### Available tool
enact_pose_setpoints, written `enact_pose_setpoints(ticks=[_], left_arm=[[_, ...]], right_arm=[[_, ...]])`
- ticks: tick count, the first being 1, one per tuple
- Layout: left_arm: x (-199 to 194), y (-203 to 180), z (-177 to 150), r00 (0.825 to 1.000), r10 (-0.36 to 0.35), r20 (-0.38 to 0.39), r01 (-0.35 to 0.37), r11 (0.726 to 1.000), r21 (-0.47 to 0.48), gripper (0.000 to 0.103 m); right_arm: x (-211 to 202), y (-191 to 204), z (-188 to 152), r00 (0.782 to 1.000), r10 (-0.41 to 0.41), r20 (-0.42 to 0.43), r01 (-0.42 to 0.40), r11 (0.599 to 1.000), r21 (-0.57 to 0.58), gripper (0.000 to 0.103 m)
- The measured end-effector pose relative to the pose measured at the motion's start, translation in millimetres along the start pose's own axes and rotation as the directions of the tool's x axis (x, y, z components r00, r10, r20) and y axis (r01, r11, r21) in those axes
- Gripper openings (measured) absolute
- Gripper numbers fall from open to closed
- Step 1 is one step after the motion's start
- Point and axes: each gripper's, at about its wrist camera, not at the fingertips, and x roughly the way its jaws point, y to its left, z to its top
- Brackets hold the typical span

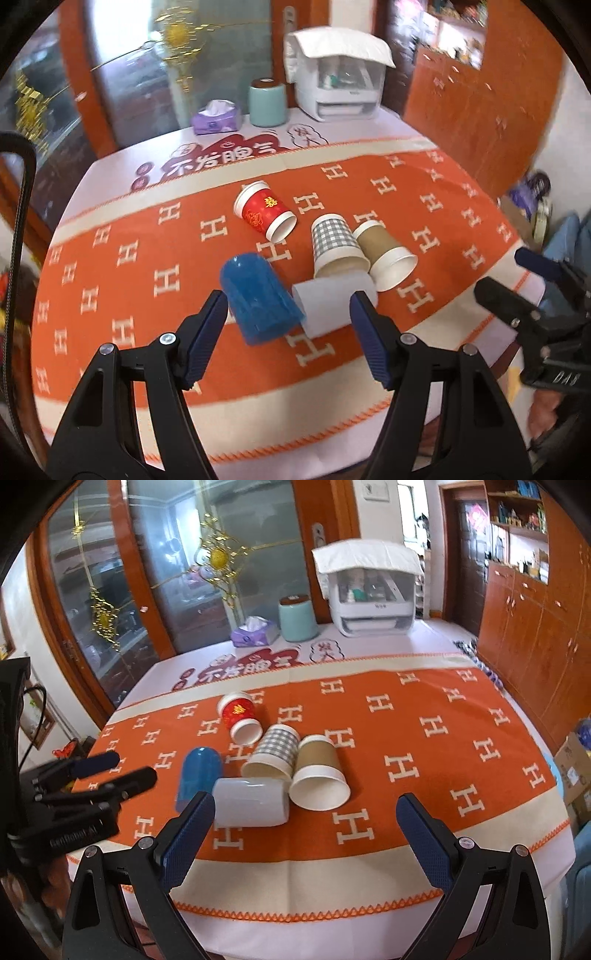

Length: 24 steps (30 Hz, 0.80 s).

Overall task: Flip cup upside down
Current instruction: 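Move the left tool down and close its fingers on the white plastic cup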

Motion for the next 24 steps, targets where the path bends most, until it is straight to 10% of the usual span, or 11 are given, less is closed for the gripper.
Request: enact_pose_setpoints(ticks=[13,24], left_arm=[[95.7,-35.2,24.5,0.959,-0.128,-0.252,0.208,0.922,0.326,0.066],[160.3,-91.4,8.9,0.915,0.002,-0.403,0.262,0.757,0.599,0.066]], right_arm=[[82.3,-37.0,-15.5,0.99,0.004,-0.144,0.013,0.993,0.114,0.1],[115.9,-63.9,-34.4,0.975,0.017,-0.223,0.027,0.981,0.191,0.1]])
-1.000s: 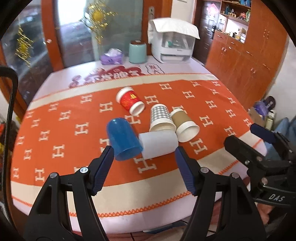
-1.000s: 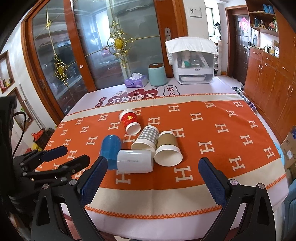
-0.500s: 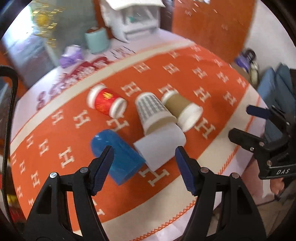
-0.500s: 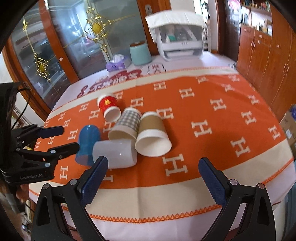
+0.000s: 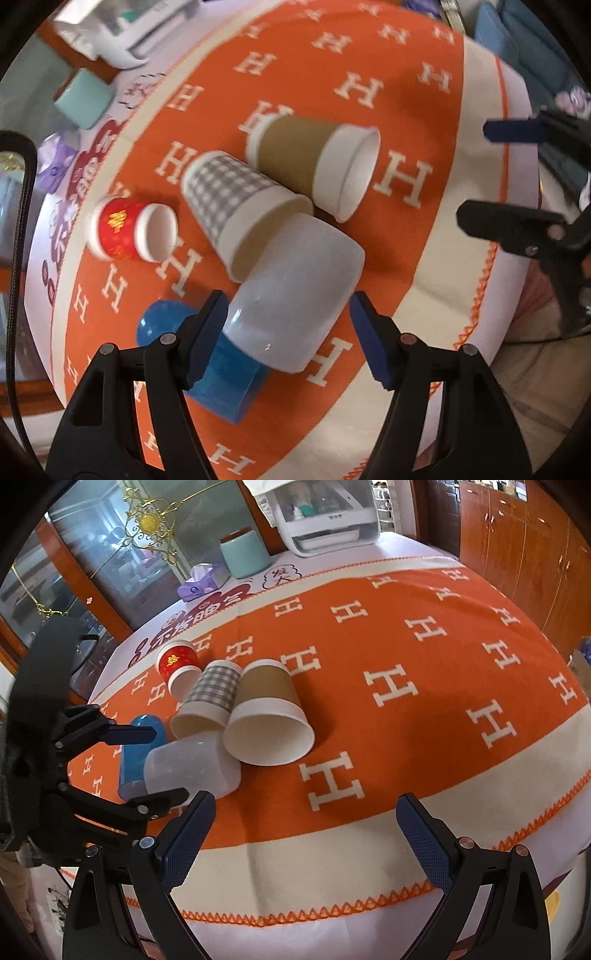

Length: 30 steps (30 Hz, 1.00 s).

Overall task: Flip cup upside down
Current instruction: 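Move the left tool down and close its fingers on the white plastic cup, then lift the white cup with the left tool and rotate it upright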

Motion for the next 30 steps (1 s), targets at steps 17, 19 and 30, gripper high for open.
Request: enact_pose_setpoints(ticks=[17,19,30], left_arm=[[55.7,-7.2,17.6,0.981,0.071,-0.183,-0.064,0.997,0.043,0.062],[52.8,-3.6,17.4,0.982,0.026,-0.186,-0.029,1.0,-0.01,0.061],[2.5,15.0,-7.6,0.987,-0.08,-0.139,0.017,0.915,-0.403,0.06]], right_arm=[[4.6,-12.9,-8.3,1.0,-0.008,-0.018,0.009,1.0,0.027,0.099],[2.9,-13.7,-8.4,1.0,-0.01,-0.015,0.011,0.999,0.03,0.099],[-8.6,-12.2,-7.9,1.0,0.011,-0.004,-0.011,1.0,0.026,0.098]])
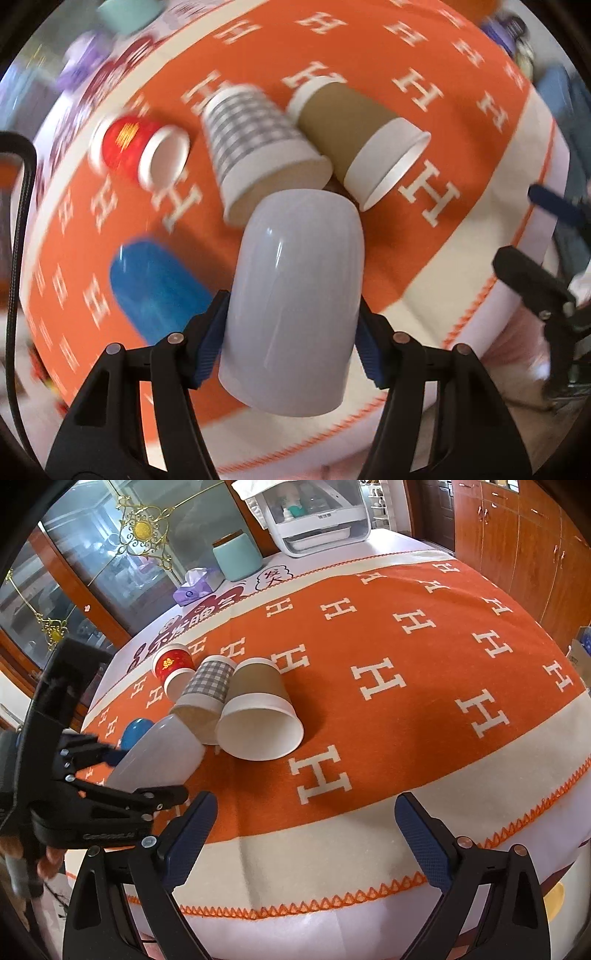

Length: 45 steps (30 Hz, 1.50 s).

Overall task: Flip cup upside down
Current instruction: 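Lift the white cup with the left tool and rotate it upright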

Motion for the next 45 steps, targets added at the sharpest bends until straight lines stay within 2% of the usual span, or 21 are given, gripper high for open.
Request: enact_pose_setpoints(ticks=[4,6,8,9,11,14,19,22,26,29,36,42,45], left_arm=[[-2.3,6.7,-24.0,0.999,-0.043,-0.009,0.041,0.988,-0.152,0.06],[2.2,6.1,-35.9,0.998,-0.06,-0.01,0.056,0.972,-0.23,0.06],[9.7,7.8,-48.2,0.997,-0.072,-0.01,0.066,0.947,-0.313,0.06],[14.6,8.3,-55.9,0.996,-0.086,-0.01,0.076,0.927,-0.368,0.06],[19.4,7.1,-65.1,0.996,-0.091,-0.005,0.08,0.9,-0.428,0.06],[22.0,5.8,-77.4,0.995,-0.099,0.032,0.101,0.845,-0.526,0.06],[19.1,7.2,-85.3,0.992,-0.094,0.089,0.129,0.773,-0.621,0.06],[27.8,16.3,-90.0,0.987,-0.116,0.109,0.159,0.758,-0.633,0.061],[31.8,19.0,-98.3,0.977,-0.177,0.115,0.21,0.746,-0.633,0.063],[27.9,20.7,-101.7,0.973,-0.196,0.12,0.228,0.745,-0.627,0.063],[3.5,19.2,-117.1,0.968,-0.214,0.129,0.249,0.773,-0.583,0.064],[-21.1,36.9,-119.6,0.957,-0.233,0.171,0.289,0.784,-0.549,0.063],[-33.9,43.0,-121.5,0.954,-0.222,0.199,0.295,0.806,-0.513,0.063]], right_arm=[[-3.0,2.8,-0.5,1.0,0.012,0.003,-0.012,1.0,-0.01,0.098],[-3.3,4.8,-1.3,1.0,0.021,-0.001,-0.021,1.0,-0.017,0.098],[-2.9,7.3,-3.2,1.0,0.028,-0.008,-0.028,0.999,-0.025,0.098],[-3.0,8.2,-4.1,0.999,0.031,-0.01,-0.031,0.999,-0.029,0.098],[-3.6,9.6,-6.7,0.999,0.032,-0.011,-0.033,0.999,-0.037,0.098],[-2.1,9.2,-9.2,0.999,0.031,-0.021,-0.032,0.998,-0.045,0.098],[1.9,9.1,-12.5,0.999,0.03,-0.044,-0.033,0.998,-0.055,0.098],[1.4,8.6,-13.3,0.999,0.03,-0.041,-0.032,0.998,-0.056,0.098],[-0.9,8.7,-14.0,0.999,0.031,-0.037,-0.033,0.998,-0.057,0.098],[-2.8,9.0,-13.8,0.999,0.033,-0.035,-0.035,0.998,-0.056,0.098],[-12.9,12.3,-9.8,0.998,0.057,-0.025,-0.058,0.997,-0.06,0.098],[-18.8,20.5,-3.9,0.993,0.104,-0.049,-0.107,0.992,-0.069,0.098],[-19.4,26.5,-0.6,0.991,0.12,-0.062,-0.125,0.989,-0.075,0.098]])
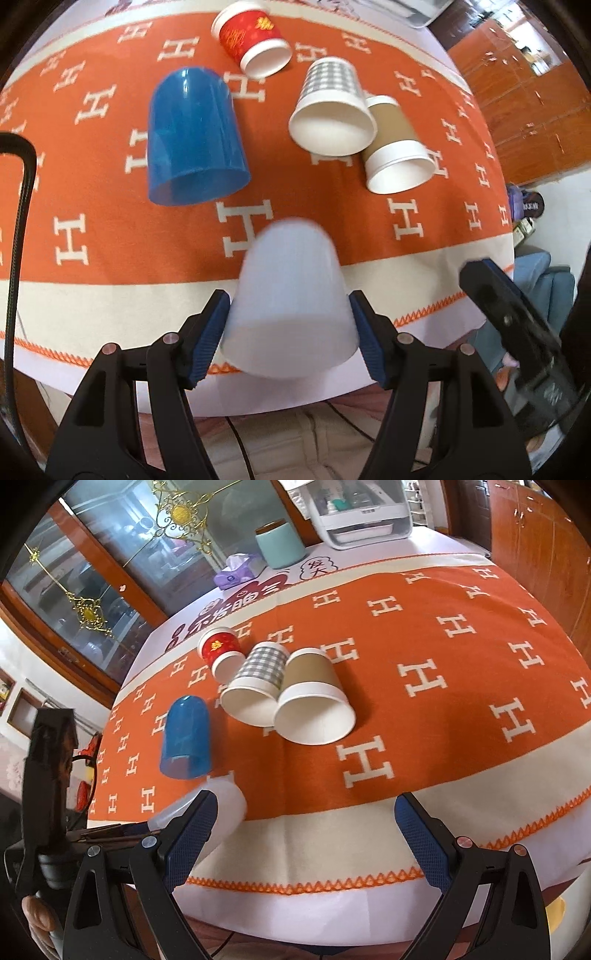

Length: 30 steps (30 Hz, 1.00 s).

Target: Flip cup upside down

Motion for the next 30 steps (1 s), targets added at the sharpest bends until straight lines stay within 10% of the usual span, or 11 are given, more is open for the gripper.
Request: enact_pose_setpoints(ticks=[9,21,26,30], left_arm=[[18.2,2.7,-17.9,1.0,0.004,-0.027,-0.002,0.998,0.059,0.063],[42.3,2.0,-5.5,0.987,0.036,0.159,-0.039,0.999,0.017,0.064],[36.1,-6.2,-7.3,0.974,0.012,0.228,-0.026,0.998,0.06,0.096],[26.1,-7.4,-9.6,0.971,0.009,0.239,-0.028,0.997,0.077,0.1]], right_arm=[[-0.1,11.9,-1.4,1.0,-0.01,0.001,0.011,1.0,-0.028,0.098],[9.7,8.4,-8.9,1.0,-0.012,-0.018,0.012,0.999,-0.037,0.098],[10.4,6.8,-8.7,1.0,-0.007,-0.021,0.006,0.999,-0.032,0.098],[10.2,7.1,-4.3,1.0,0.003,-0.026,-0.004,0.999,-0.035,0.098]])
